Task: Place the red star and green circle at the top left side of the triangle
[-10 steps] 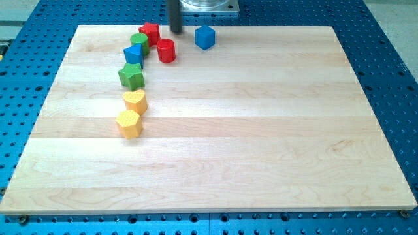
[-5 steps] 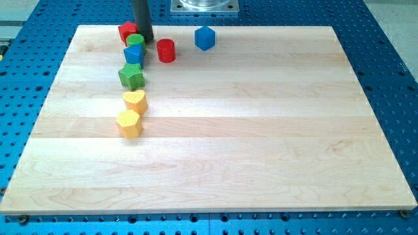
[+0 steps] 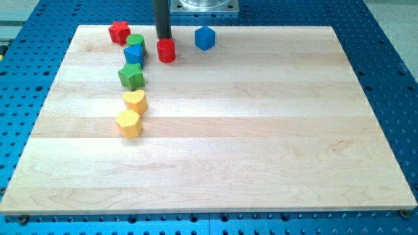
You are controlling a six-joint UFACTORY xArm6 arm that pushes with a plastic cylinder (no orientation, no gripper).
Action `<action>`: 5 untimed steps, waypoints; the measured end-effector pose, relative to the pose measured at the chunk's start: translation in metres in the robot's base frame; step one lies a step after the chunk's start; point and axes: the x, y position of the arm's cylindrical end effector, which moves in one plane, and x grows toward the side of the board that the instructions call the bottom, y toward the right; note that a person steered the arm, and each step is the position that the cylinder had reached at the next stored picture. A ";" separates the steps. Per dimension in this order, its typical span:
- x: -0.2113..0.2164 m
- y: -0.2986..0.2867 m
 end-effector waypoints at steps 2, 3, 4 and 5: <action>0.038 -0.002; 0.034 -0.009; 0.028 -0.038; 0.017 -0.015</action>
